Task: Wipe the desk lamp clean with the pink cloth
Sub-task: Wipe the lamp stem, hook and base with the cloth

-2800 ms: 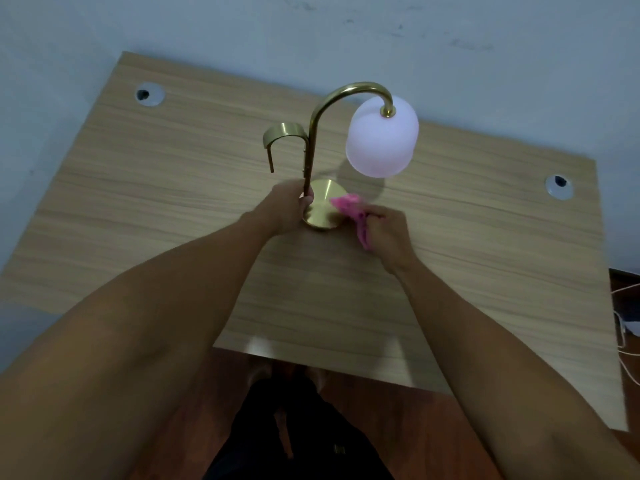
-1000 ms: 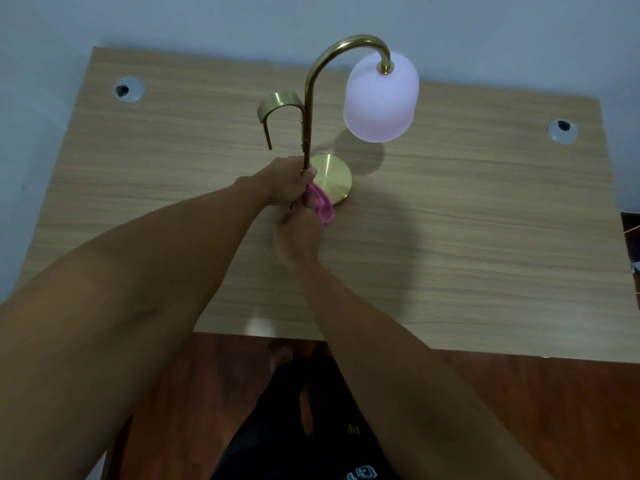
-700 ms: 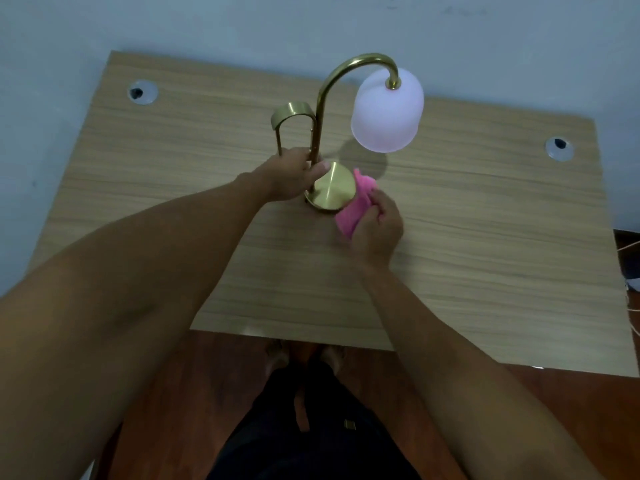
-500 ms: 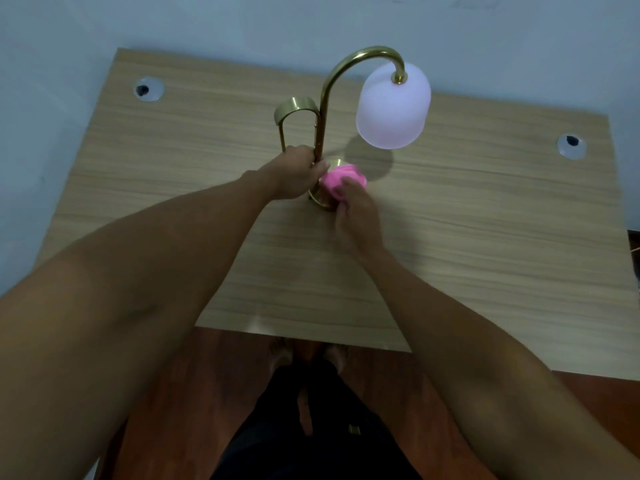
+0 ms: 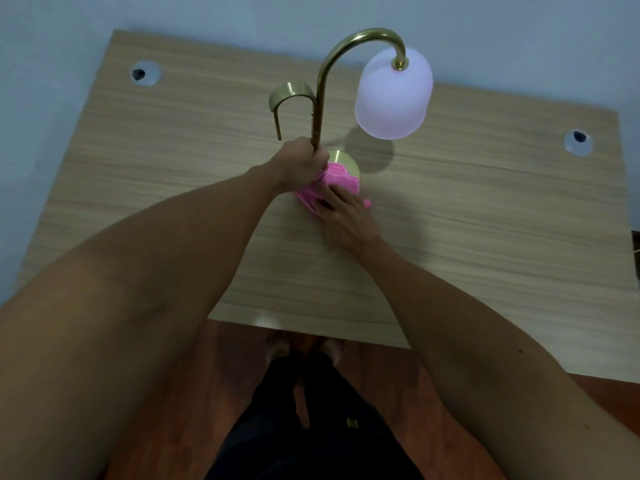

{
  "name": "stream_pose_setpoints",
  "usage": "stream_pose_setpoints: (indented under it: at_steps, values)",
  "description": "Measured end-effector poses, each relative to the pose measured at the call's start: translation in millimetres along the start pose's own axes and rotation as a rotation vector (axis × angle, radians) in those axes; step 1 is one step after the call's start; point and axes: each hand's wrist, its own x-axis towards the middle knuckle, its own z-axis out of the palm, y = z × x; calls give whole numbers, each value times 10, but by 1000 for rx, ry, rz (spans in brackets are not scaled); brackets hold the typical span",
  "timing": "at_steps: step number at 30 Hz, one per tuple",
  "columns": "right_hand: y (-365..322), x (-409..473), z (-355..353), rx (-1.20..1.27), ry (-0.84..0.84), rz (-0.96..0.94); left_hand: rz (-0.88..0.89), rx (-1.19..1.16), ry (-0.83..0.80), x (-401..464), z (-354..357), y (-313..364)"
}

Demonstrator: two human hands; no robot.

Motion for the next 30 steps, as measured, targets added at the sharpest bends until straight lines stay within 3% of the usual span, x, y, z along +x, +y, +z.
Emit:
stream_pose_setpoints:
  at_steps: [6, 11, 13, 17, 21, 26, 30]
  values:
    - [214, -190, -52, 76, 26, -72, 1, 46, -47, 33, -34, -9]
    - [748, -333, -271, 314, 233, 284, -20, 62, -61, 33, -47, 7]
    - [830, -324, -341, 351, 270, 327, -30, 54, -58, 30, -49, 11]
    - [581, -172, -387, 285, 275, 144, -54, 2, -52, 40, -19, 28]
    - [199, -93, -211, 194, 75, -124, -117, -91, -24, 30, 40, 87]
    - [244, -157, -85, 161, -59, -123, -148, -150, -32, 23, 59, 81]
    - [613, -243, -150, 198, 9, -73, -148, -134, -58, 18, 36, 72]
